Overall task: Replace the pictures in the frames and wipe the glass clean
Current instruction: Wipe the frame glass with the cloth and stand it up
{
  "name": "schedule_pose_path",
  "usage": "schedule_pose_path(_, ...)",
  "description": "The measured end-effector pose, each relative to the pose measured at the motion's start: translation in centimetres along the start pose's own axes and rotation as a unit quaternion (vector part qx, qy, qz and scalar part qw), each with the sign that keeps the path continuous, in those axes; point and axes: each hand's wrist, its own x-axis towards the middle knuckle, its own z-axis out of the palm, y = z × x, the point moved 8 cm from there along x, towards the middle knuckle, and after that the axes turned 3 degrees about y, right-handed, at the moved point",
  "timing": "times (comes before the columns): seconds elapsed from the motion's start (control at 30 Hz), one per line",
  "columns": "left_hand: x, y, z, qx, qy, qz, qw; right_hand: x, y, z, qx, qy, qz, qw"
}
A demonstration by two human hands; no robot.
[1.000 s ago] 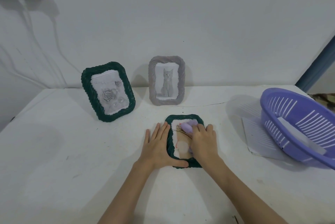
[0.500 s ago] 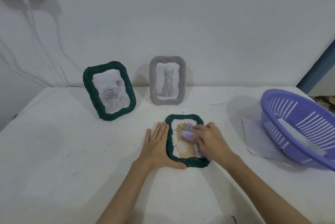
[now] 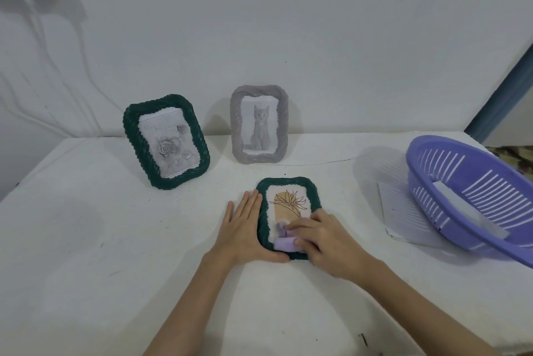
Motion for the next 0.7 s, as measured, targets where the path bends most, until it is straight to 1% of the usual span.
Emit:
schedule_pose_path(0.1, 0.1, -0.1, 0.0, 0.006, -0.01, -0.005, 1.0, 0.1, 3.0, -1.1, -0.047, 0.04, 0.051, 0.997)
schedule_pose_path(0.2, 0.1, 0.0, 0.0, 0.004, -0.013, -0.007, 1.0, 1.4, 3.8, -1.0, -0.052, 0.056, 0.092, 0.993)
schedule_pose_path(0.27, 0.1, 0.0, 0.1, 0.005, -0.015, -0.006, 1.0, 1.6, 2.8, -0.6, -0.039, 0.053, 0.076, 0.995)
schedule_pose_path(0.33, 0.1, -0.1, 0.2, 0.008, -0.012, -0.005, 1.0, 0.5, 1.7, -0.5, -0.018, 0.034, 0.04, 0.998)
schedule_pose_path(0.43, 0.1, -0.1, 0.2, 0.002, -0.012, -0.005, 1.0, -1.4, 2.4, -1.3, 0.013, 0.008, 0.024, 1.0)
schedule_pose_path(0.5, 0.1, 0.0, 0.2, -0.002, -0.019, -0.005, 1.0, -1.0, 3.7, -1.9, -0.001, 0.014, 0.036, 0.999)
schedule_pose_path(0.57, 0.1, -0.1, 0.1, -0.006, -0.024, -0.009, 1.0, 0.8, 4.9, -2.1, -0.035, 0.051, 0.056, 0.996)
schedule_pose_path(0.63, 0.0, -0.1, 0.1, -0.006, -0.026, -0.016, 1.0, 3.5, 6.0, -2.0, -0.056, 0.083, 0.094, 0.99)
schedule_pose_path(0.7, 0.0, 0.0, 0.1, -0.004, -0.029, -0.019, 0.999, 6.0, 6.2, -1.3, -0.054, 0.088, 0.118, 0.988)
